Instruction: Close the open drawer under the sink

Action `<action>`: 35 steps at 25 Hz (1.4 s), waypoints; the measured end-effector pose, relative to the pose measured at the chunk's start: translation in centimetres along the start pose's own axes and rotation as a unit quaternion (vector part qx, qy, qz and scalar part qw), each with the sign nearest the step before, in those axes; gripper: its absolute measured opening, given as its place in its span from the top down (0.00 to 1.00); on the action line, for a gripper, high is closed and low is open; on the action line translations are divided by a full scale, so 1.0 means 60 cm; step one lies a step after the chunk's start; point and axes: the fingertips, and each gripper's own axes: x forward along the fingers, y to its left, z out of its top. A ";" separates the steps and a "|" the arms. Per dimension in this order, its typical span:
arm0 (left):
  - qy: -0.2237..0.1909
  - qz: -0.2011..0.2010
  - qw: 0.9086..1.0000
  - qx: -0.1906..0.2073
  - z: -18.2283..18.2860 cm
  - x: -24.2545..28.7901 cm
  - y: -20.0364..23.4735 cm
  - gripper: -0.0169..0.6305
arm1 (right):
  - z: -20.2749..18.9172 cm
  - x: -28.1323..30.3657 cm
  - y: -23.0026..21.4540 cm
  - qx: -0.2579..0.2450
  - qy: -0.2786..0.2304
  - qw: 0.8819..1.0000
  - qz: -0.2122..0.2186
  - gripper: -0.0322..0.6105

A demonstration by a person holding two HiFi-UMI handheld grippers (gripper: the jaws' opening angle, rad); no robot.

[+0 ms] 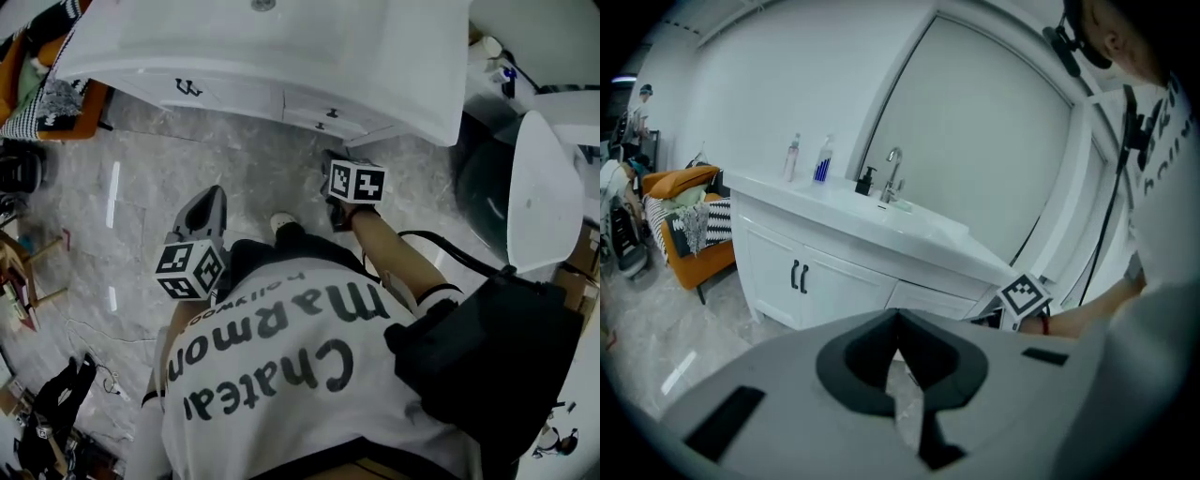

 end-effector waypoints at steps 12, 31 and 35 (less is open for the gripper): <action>-0.057 -0.095 0.994 0.023 0.070 -0.034 -0.088 0.96 | 0.111 -0.208 0.162 0.030 -0.160 0.968 0.191 0.93; -0.095 -0.176 0.980 0.021 0.054 -0.286 -0.063 0.96 | -0.041 -0.371 0.329 0.044 -0.244 0.952 0.180 0.93; -0.085 -0.192 0.978 0.016 0.015 -0.326 -0.058 0.96 | -0.102 -0.403 0.352 0.051 -0.251 0.952 0.167 0.93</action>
